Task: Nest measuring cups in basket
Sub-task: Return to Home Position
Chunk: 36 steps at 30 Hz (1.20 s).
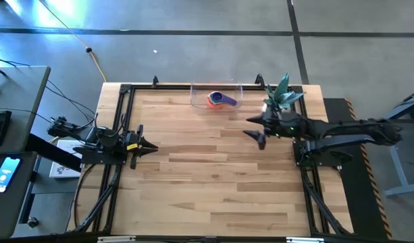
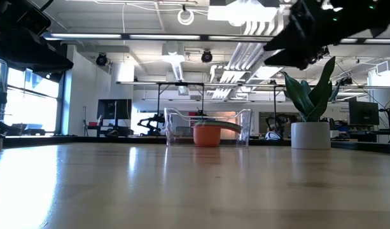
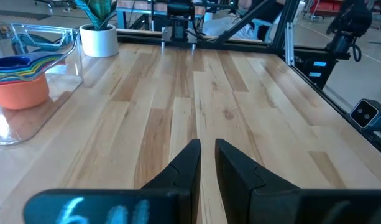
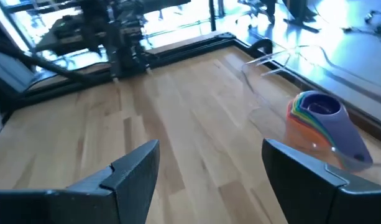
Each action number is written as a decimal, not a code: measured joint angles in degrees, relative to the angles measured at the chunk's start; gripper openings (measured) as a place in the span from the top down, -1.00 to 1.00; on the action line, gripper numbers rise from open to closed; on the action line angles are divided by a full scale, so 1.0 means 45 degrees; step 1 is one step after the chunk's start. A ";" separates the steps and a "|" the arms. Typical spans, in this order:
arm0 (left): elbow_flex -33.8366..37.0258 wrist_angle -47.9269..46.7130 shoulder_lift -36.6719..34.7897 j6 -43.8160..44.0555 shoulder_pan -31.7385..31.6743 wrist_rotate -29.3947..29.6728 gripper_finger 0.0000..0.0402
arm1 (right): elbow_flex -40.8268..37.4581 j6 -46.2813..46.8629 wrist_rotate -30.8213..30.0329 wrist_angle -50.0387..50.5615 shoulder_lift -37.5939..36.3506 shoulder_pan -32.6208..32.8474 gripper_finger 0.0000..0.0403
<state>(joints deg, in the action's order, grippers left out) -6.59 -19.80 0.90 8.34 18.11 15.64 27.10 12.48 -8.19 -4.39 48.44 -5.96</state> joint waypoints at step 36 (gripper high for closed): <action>0.0000 -0.0002 0.0001 0.0000 -0.0005 0.0000 0.80 | -0.5399 -0.0853 0.1074 0.2057 -0.8388 0.0862 -0.36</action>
<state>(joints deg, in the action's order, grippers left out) -6.59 -19.81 0.91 8.34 18.09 15.64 2.81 8.64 -3.35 4.86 10.70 -2.09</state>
